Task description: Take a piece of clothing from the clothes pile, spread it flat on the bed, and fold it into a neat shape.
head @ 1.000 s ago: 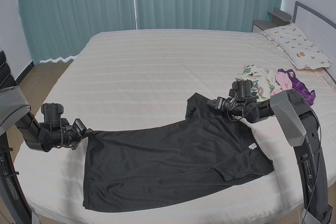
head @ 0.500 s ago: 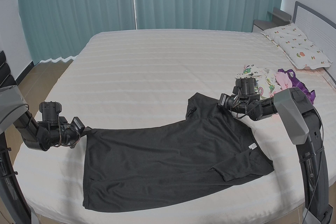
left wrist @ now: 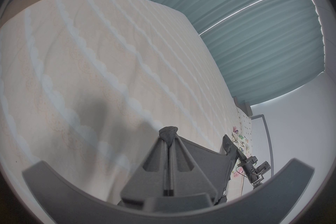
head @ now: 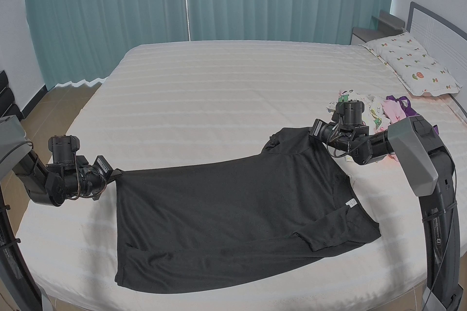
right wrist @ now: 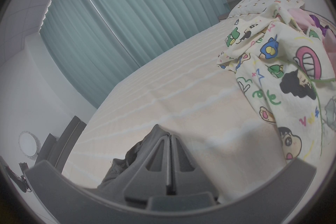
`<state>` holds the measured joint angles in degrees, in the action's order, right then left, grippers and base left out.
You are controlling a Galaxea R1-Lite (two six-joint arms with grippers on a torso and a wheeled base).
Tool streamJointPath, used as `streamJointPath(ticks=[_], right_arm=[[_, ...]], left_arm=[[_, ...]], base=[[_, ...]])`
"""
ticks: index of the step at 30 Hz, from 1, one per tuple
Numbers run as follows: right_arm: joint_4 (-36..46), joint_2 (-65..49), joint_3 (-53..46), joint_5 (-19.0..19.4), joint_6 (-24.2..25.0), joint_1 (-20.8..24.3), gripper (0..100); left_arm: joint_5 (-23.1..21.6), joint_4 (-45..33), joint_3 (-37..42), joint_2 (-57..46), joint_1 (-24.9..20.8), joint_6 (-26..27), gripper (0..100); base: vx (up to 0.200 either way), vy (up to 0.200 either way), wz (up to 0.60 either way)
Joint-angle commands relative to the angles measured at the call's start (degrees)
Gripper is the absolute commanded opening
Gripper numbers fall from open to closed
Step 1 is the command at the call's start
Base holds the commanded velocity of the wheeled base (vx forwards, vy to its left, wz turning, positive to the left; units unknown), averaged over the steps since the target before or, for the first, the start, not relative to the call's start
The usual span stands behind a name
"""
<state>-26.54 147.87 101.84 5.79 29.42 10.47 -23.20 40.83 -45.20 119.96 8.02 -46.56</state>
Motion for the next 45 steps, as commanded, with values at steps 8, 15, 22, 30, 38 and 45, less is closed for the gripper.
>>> streamJointPath(ticks=[8,15,22,30,38,45], right_arm=[[-10.1,-5.8,-9.9,-0.3,0.6,-0.1,0],[-10.8,-8.5,-12.5,-0.2,0.5,-0.5,0],[-9.1,-11.7,-19.1,3.4,-1.7,-0.9,0],[-11.0,-15.2,-21.5,3.6,-1.4,-1.9,0],[-11.8,-21.6,-32.9,5.0,-2.1,-1.9,0],[-16.5,-24.6,-42.8,6.6,-2.3,-1.9,0]], left_arm=[[0.6,0.2,0.0,-4.5,1.6,1.1,0],[0.5,-0.1,0.1,-5.4,2.5,3.6,0],[0.6,-0.3,0.6,-6.1,3.4,4.5,0],[0.6,-1.5,2.4,-7.1,3.4,7.8,0],[0.6,-1.5,5.3,-10.0,3.5,10.7,0],[0.6,-1.5,9.1,-10.1,3.4,14.3,0]], base=[[0.000,0.000,0.00],[0.000,0.000,0.00],[0.000,0.000,0.00],[0.000,0.000,0.00],[0.000,0.000,0.00],[0.000,0.000,0.00]])
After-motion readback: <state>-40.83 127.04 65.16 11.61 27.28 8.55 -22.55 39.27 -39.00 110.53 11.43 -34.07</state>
